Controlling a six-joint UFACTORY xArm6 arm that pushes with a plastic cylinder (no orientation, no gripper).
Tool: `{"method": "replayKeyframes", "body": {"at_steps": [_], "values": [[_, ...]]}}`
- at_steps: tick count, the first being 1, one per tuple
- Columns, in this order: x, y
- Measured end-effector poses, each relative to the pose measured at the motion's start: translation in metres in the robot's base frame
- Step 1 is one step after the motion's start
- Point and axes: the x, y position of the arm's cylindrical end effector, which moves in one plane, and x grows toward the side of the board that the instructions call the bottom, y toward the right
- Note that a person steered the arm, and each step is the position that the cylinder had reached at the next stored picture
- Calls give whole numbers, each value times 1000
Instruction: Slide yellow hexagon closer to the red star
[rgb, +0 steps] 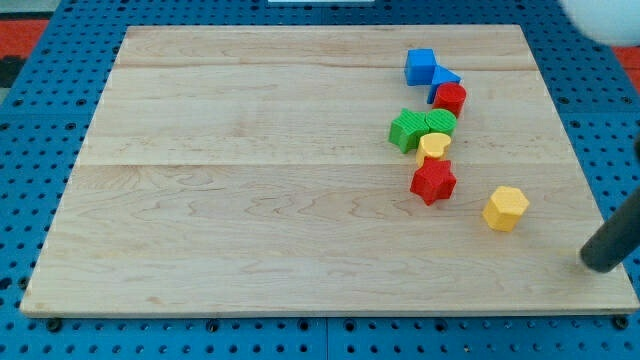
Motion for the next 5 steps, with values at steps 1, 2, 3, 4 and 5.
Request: {"method": "replayKeyframes", "body": {"at_steps": [1, 2, 3, 4, 5], "values": [[-30, -12], [-48, -61], [-65, -106], [-66, -125], [-66, -130]]}}
